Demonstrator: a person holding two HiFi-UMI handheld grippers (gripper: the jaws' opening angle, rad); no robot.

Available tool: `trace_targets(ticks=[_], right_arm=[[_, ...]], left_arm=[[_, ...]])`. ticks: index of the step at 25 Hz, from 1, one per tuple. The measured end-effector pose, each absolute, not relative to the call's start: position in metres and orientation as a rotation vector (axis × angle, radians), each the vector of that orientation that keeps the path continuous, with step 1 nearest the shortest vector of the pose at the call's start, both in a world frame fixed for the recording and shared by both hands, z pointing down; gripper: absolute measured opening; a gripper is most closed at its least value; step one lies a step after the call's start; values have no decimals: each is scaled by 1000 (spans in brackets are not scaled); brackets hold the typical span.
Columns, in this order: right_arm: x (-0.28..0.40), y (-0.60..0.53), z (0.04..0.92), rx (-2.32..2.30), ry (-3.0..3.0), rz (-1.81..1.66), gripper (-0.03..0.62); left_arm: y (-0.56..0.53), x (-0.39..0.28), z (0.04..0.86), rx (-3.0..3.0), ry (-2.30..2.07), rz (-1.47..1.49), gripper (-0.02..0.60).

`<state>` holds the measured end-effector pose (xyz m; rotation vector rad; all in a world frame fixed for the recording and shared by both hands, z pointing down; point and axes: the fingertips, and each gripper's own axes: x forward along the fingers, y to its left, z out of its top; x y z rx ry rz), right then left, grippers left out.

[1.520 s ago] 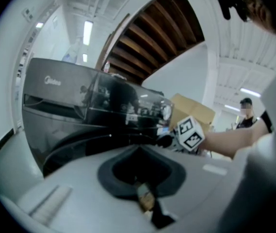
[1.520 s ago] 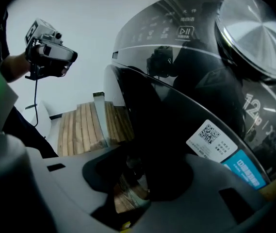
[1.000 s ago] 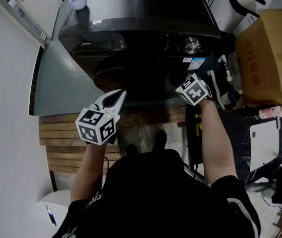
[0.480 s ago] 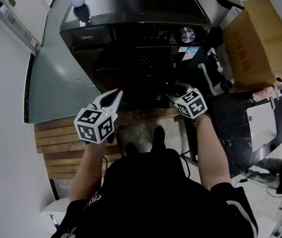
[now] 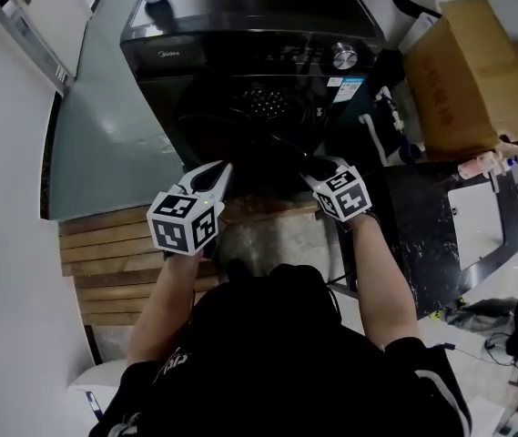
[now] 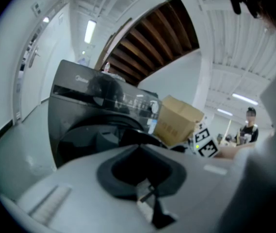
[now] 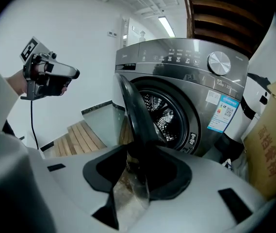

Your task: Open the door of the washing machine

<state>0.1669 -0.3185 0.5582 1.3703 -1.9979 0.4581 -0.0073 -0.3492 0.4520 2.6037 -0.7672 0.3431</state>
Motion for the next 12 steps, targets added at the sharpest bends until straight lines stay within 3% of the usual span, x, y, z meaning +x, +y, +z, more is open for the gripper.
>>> trace_targets(ticks=[2, 12], right_arm=[[165, -317, 557, 1371, -1991, 451, 135], [117, -271, 554, 1216, -2089, 410, 102]], left_arm=[[-347, -2, 452, 2596, -784, 349, 25], [-316, 34, 462, 2559, -856, 420, 196]])
